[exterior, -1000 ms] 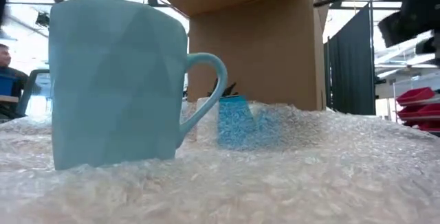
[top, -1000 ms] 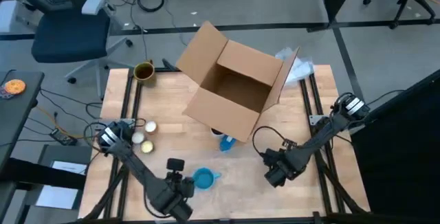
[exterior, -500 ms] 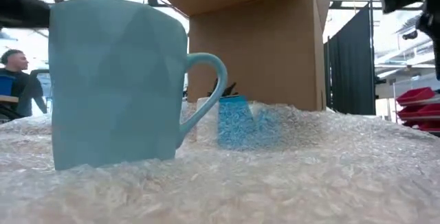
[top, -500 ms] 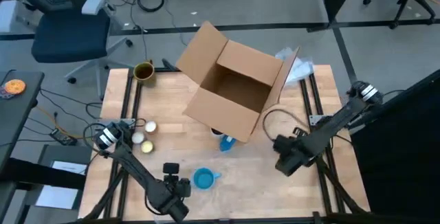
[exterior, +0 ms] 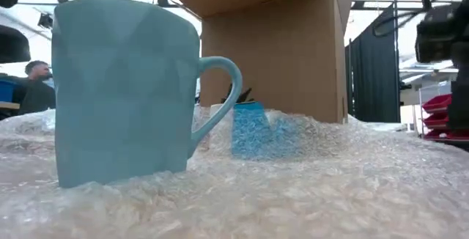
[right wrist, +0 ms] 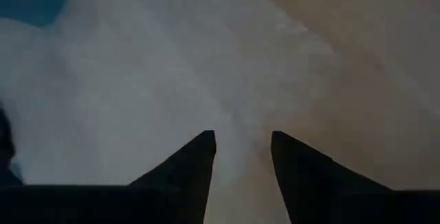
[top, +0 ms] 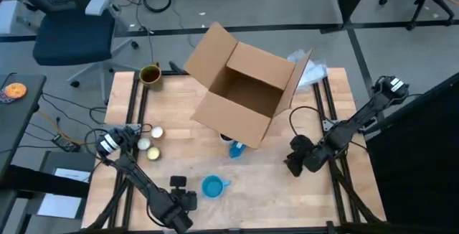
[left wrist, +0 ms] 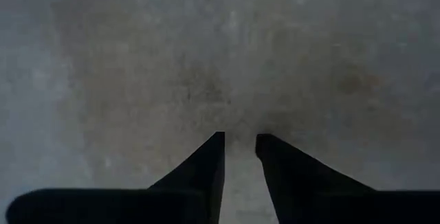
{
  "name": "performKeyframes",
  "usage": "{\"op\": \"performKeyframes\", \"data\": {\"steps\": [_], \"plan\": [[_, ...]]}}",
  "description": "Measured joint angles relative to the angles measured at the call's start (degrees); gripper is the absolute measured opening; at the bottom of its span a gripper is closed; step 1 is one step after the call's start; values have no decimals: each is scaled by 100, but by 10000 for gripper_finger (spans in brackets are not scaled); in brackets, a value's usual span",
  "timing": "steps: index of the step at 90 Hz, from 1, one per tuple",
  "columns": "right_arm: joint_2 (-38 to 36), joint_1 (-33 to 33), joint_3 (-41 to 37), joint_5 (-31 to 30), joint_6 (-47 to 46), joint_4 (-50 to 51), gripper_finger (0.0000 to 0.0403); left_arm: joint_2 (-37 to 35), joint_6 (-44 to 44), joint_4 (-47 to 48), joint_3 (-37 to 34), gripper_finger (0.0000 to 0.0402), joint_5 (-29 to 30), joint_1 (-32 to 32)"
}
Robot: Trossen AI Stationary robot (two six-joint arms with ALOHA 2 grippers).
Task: Wrap mug
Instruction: Wrap the blue mug with the bubble wrap on the table
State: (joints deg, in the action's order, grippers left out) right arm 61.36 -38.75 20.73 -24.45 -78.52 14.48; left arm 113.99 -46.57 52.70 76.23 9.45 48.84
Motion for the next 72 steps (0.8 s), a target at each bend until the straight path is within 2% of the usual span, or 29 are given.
{"op": "performKeyframes", "data": {"steps": [28, 49, 72], "plan": [[529, 227, -372, -81, -68, -872, 127, -161, 93, 242, -20, 84, -135, -84], [1205, 317, -381, -101, 501, -2388, 125, -778, 92, 538, -13, 84, -110, -114], [1833, 329, -339, -130, 1094, -3886, 109, -1349, 97, 551, -13, 84, 417, -125]]}}
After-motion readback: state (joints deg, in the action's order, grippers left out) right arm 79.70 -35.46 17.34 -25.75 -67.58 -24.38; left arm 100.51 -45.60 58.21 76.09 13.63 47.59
